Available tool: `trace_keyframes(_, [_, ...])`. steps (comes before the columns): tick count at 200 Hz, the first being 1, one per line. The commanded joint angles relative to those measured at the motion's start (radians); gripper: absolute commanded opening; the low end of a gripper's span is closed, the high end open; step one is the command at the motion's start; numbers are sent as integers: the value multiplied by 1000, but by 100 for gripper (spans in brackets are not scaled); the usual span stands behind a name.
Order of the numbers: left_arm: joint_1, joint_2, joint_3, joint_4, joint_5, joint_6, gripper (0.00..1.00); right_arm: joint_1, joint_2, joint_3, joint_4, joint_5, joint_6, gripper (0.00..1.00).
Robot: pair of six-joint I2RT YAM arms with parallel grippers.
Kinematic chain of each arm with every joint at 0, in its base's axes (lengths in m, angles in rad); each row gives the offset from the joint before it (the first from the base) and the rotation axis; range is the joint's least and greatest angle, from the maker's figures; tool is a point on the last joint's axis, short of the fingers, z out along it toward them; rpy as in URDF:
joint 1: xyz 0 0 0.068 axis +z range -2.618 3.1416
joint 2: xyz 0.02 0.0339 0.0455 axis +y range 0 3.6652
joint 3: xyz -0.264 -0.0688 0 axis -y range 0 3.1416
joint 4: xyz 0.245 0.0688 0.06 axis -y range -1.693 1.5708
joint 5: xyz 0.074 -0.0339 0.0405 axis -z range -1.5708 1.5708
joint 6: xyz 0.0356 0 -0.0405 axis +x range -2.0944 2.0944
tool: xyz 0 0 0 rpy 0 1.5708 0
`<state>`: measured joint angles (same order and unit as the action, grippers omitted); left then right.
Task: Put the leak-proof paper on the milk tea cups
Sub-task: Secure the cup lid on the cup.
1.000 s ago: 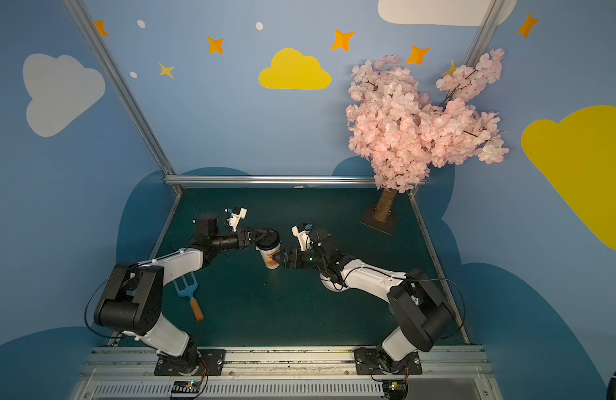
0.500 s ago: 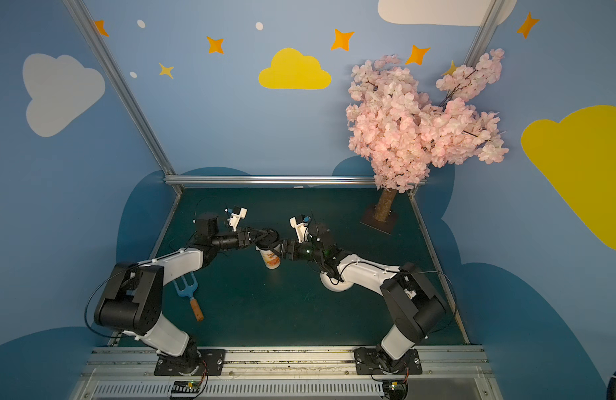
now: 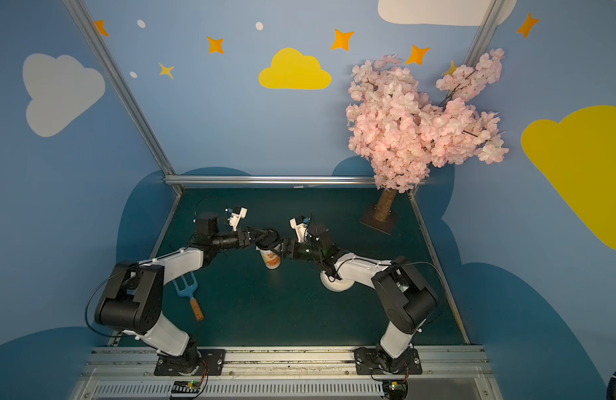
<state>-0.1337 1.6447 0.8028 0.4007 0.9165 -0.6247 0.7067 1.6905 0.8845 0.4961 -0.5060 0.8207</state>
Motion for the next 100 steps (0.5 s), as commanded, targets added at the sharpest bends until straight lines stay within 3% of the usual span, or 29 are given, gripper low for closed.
trace_keyframes(1, [-14, 142, -108, -342, -237, 107, 67, -15, 35, -65, -188, 198, 95, 86])
trace_keyframes(100, [-15, 154, -108, -336, -231, 108, 67, -18, 140, -124, -250, 266, 281, 85])
